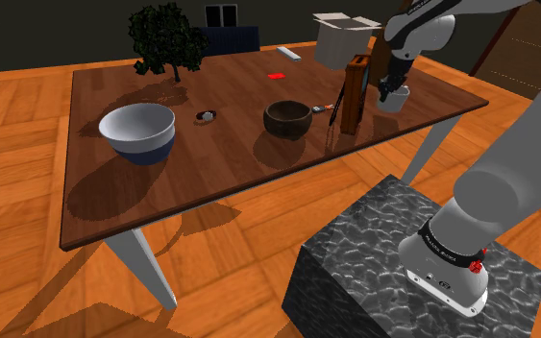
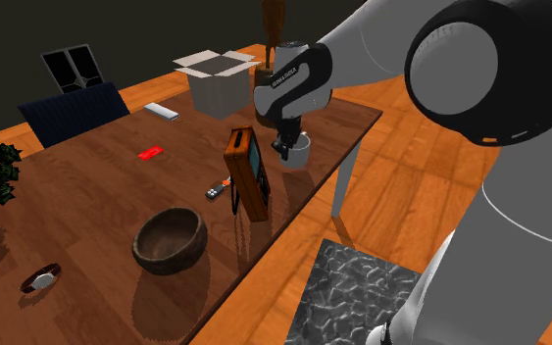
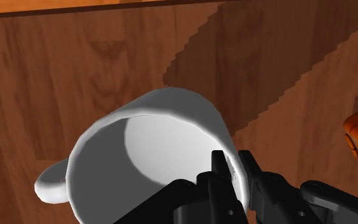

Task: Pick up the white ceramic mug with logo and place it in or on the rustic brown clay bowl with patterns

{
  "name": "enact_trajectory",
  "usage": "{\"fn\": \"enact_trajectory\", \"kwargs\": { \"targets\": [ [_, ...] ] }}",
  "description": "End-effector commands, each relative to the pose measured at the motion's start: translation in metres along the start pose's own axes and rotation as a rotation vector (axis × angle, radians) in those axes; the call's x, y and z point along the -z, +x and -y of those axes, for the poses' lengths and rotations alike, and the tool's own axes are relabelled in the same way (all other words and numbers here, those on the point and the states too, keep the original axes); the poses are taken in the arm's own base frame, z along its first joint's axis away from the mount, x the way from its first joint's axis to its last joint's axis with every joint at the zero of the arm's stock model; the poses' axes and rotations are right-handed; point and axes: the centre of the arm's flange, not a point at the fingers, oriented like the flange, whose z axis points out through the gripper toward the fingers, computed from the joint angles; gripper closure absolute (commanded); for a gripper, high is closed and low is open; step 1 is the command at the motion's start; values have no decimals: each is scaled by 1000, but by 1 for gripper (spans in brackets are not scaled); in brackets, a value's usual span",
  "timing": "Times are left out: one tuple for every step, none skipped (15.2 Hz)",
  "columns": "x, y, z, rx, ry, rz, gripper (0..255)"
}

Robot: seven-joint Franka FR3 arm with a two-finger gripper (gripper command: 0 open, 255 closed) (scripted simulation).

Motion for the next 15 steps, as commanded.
{"fn": "enact_trajectory", "kwargs": {
  "targets": [
    [11,1,-1,0,0,0,255],
    [16,1,-1,0,0,0,255],
    [21,1,-1,0,0,0,255],
    [27,1,-1,0,0,0,255],
    [32,2,-2,0,0,0,255],
    [37,2,-2,0,0,0,255],
    [42,2,-2,0,0,0,255],
    [48,2,-3,0,0,0,255],
    [53,3,-3,0,0,0,255],
    [58,3,-3,0,0,0,255],
    [63,3,-3,0,0,0,255],
    [69,3,-4,0,0,0,255],
    [74,4,-4,0,0,0,255],
    [79,4,-4,0,0,0,255],
    [84,4,-4,0,0,0,255]
  ]
}}
